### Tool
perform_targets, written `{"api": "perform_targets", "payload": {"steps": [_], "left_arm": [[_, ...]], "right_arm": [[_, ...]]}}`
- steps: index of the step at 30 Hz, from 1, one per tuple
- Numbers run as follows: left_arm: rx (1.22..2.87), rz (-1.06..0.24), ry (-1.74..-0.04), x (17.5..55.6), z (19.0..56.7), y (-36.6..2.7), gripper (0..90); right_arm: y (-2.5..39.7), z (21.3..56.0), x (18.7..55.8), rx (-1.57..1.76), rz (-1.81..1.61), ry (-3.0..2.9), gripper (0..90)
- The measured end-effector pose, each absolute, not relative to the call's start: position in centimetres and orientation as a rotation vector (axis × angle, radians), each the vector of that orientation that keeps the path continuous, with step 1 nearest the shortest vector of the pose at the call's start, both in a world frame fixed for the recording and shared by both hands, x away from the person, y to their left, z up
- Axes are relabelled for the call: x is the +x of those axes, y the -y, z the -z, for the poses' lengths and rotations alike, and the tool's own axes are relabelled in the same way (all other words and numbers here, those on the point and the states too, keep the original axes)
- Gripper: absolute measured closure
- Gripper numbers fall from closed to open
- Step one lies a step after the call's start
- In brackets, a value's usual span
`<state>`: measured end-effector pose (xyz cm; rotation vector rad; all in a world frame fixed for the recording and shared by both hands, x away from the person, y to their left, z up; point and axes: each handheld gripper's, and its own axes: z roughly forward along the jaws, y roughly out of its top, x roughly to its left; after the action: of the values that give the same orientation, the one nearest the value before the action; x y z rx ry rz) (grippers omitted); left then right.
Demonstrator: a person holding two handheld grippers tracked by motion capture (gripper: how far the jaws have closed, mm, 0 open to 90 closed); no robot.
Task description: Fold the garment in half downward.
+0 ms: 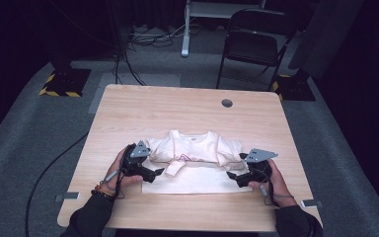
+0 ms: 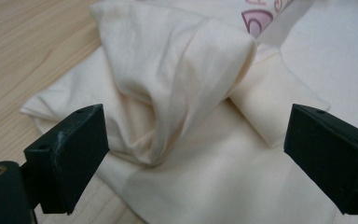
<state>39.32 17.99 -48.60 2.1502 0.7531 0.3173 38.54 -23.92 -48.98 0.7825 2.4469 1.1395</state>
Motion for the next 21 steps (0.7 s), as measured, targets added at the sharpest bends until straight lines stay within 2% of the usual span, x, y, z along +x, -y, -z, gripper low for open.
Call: {"api": "perform_targets", "payload": {"steps": [6,13,17,18,21], "left_arm": [[2.139,-0.296,-0.779,41.3,47.1,-17.1,6.6],[2.155,-0.304,-0.796,43.5,46.5,-15.5,9.7],[2.157,-0.349,-0.856,44.9,46.4,-14.6,17.7],[2.154,-0.350,-0.869,45.3,46.4,-14.4,22.5],[2.158,-0.336,-0.915,46.2,46.8,-13.9,23.3]], "right_arm": [[23.2,46.5,40.5,0.832,-1.141,-2.418,20.6],[21.4,45.8,42.9,0.869,-1.094,-2.449,26.1],[20.3,46.1,44.7,0.917,-1.077,-2.472,30.3],[19.9,46.3,45.5,0.953,-1.062,-2.471,32.2],[19.5,46.5,46.1,0.993,-1.065,-2.479,34.1]]}}
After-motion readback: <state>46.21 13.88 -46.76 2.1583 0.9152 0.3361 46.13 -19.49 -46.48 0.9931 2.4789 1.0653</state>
